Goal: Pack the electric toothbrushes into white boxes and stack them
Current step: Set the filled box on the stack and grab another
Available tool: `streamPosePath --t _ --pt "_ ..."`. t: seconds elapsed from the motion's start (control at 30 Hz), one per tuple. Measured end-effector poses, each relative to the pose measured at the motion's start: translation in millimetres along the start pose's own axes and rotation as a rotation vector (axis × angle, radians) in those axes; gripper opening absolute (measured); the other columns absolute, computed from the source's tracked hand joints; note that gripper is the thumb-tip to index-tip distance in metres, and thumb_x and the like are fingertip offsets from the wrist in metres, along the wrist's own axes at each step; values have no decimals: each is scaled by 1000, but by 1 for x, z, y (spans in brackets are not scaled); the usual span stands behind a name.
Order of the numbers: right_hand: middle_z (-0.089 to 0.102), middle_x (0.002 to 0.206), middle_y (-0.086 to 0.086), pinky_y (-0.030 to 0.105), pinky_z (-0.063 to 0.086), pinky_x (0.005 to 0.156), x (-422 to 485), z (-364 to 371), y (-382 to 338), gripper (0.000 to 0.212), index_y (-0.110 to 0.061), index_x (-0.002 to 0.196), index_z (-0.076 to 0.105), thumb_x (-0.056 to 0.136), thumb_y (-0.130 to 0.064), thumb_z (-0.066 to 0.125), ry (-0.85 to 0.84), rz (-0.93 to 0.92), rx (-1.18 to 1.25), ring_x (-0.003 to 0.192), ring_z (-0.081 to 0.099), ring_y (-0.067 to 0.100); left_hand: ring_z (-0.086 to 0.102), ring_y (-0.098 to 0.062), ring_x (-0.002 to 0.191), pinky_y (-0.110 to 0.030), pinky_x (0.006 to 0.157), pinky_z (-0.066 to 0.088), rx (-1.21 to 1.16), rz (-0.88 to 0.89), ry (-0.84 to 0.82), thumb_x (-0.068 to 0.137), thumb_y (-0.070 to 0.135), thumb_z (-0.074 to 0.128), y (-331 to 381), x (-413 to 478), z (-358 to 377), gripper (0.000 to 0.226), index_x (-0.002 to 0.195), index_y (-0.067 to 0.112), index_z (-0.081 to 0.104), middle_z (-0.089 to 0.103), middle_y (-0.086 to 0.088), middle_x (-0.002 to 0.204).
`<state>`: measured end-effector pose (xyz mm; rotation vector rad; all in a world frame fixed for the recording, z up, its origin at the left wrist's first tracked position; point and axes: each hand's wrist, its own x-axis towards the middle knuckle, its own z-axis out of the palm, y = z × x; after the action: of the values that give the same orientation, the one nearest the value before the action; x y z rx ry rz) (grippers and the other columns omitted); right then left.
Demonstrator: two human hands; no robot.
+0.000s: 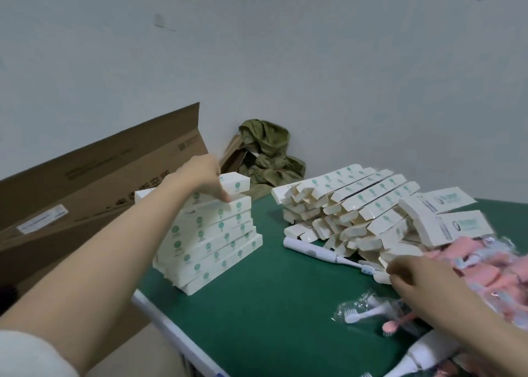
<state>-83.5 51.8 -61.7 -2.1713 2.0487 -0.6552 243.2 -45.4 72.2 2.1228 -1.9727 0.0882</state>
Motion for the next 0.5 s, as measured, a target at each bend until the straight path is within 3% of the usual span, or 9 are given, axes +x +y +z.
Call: streamPosePath --t 0.07,0.2,0.37,0.5 --pt "68 98 -3 27 51 80 1 1 -2 21 -21 105 64 93 -19 47 2 2 0 83 61 9 63 -22 87 -31 73 50 -35 -4 -39 68 38 83 -8 1 2 47 100 8 65 67 -7 101" --pt "69 98 -2 30 52 82 1 1 -3 21 -20 104 64 93 -19 47 -1 1 -11 85 62 12 64 -16 73 -23 58 47 -69 -20 -75 71 38 82 -9 0 14 43 102 13 66 66 -1 87" --pt "68 93 -4 29 50 77 1 0 -1 20 -22 101 63 91 -19 46 23 1 -24 83 60 13 63 -14 70 -20 52 42 -88 -38 -66 74 36 80 -10 3 17 39 103 14 65 66 0 83" --pt "67 93 -4 28 51 76 2 -1 -1 21 -21 101 64 92 -19 45 11 6 -12 82 60 12 61 -16 79 -25 64 50 -14 -56 -105 75 40 78 -7 2 17 55 118 14 55 62 -2 97"
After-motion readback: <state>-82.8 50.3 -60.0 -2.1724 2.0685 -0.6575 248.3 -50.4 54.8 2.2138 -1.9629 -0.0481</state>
